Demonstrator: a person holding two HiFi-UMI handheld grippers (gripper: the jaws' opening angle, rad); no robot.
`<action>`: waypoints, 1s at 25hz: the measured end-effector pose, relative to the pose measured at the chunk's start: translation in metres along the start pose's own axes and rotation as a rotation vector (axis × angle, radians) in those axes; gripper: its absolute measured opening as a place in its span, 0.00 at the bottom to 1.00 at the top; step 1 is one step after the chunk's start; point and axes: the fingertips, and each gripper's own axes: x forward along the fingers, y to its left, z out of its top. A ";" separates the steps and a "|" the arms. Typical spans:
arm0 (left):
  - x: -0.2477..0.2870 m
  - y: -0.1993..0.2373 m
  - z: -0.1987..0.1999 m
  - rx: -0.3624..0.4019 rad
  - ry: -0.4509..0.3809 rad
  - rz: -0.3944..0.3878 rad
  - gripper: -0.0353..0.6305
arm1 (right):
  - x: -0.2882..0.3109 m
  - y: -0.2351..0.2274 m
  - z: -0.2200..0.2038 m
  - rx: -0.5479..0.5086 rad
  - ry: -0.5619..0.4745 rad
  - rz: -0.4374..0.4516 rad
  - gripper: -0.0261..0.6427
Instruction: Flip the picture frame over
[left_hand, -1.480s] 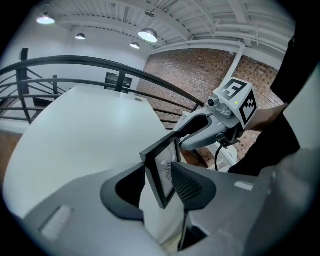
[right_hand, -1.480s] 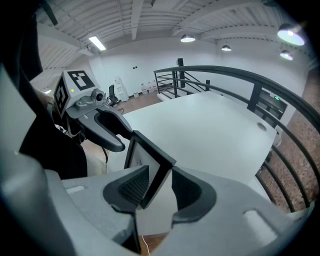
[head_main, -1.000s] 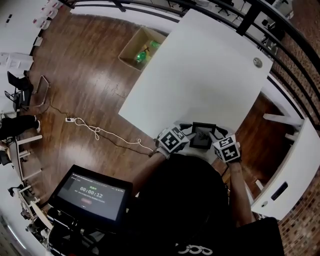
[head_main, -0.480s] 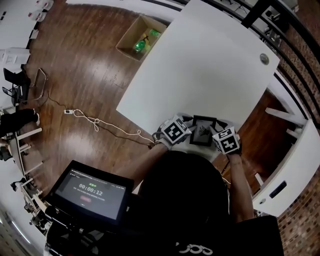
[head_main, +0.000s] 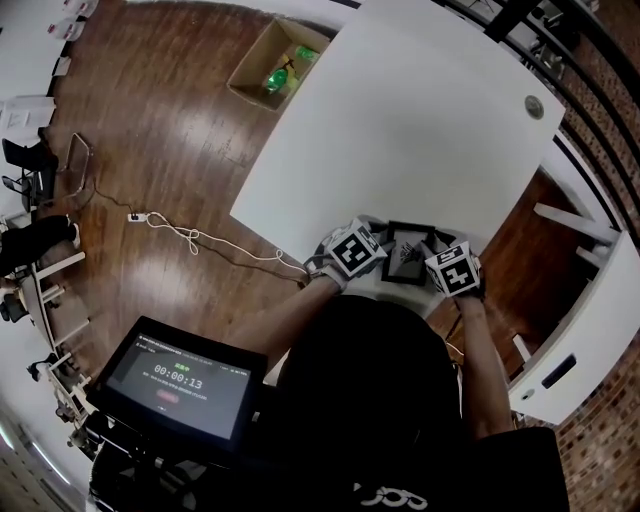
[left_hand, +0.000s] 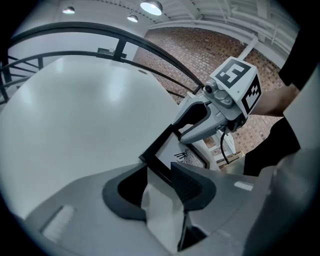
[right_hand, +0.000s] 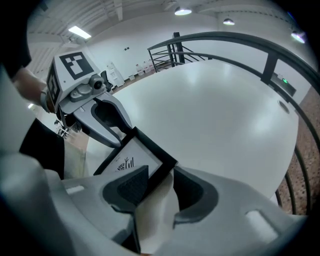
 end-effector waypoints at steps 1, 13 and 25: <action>0.000 0.000 0.000 0.000 0.005 0.001 0.29 | 0.001 0.000 -0.001 0.004 0.013 0.000 0.25; 0.006 0.001 0.000 -0.037 0.046 0.011 0.29 | 0.003 -0.009 -0.003 0.036 0.148 -0.022 0.27; 0.003 0.014 0.000 -0.155 0.017 -0.071 0.23 | 0.012 -0.012 0.005 0.075 0.174 -0.022 0.27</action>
